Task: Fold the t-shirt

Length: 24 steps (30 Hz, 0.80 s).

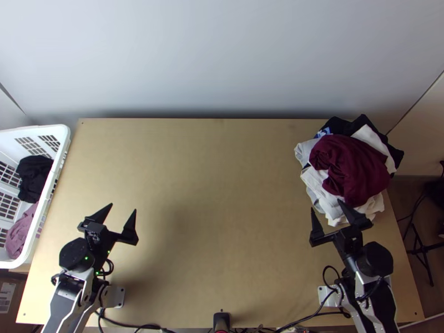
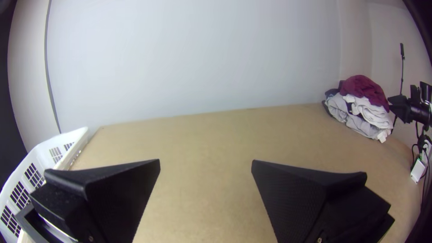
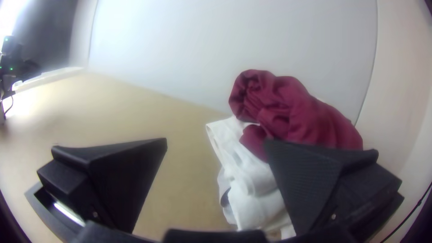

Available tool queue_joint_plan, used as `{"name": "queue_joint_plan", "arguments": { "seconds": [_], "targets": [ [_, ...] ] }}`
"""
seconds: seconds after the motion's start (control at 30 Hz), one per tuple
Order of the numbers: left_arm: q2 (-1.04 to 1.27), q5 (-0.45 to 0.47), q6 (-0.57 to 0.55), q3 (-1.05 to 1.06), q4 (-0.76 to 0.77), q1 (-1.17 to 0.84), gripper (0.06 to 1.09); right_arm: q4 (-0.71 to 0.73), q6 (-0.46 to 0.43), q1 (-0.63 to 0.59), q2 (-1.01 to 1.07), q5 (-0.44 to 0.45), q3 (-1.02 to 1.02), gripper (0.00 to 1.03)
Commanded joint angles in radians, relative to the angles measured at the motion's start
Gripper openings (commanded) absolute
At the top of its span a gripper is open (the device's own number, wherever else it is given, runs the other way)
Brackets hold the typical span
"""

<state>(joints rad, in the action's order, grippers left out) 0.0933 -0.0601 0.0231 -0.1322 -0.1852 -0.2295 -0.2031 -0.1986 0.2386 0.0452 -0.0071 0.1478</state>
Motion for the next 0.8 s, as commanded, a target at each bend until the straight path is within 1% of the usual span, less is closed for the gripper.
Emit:
{"name": "queue_joint_plan", "arguments": {
  "seconds": [0.0, 0.03, 0.17, 0.23, 0.3, 0.37, 0.77],
  "targets": [
    [-0.093, 0.009, 0.0, 0.055, -0.025, -0.014, 1.04, -0.025, 0.028, -0.012, -0.048, 0.001, -0.054, 0.99],
    [-0.095, 0.009, 0.0, 0.055, -0.023, -0.014, 1.05, -0.025, 0.044, -0.01, -0.048, 0.001, -0.054, 0.99],
    [-0.095, 0.011, 0.0, 0.055, -0.025, -0.013, 1.05, -0.021, 0.054, -0.009, -0.05, 0.001, -0.053, 0.99],
    [-0.095, 0.009, 0.0, 0.055, -0.025, -0.013, 1.04, -0.022, 0.059, -0.079, -0.048, 0.001, -0.053, 0.99],
    [-0.095, 0.009, 0.0, 0.055, -0.025, -0.008, 1.04, -0.024, 0.099, -0.171, -0.048, 0.001, -0.053, 0.99],
    [-0.095, 0.009, 0.0, 0.055, -0.025, -0.008, 1.04, -0.022, 0.108, -0.219, -0.05, 0.002, -0.053, 0.99],
    [-0.095, 0.011, 0.0, 0.055, -0.025, -0.008, 1.04, -0.024, 0.108, -0.231, -0.048, 0.002, -0.053, 0.99]
  ]
}}
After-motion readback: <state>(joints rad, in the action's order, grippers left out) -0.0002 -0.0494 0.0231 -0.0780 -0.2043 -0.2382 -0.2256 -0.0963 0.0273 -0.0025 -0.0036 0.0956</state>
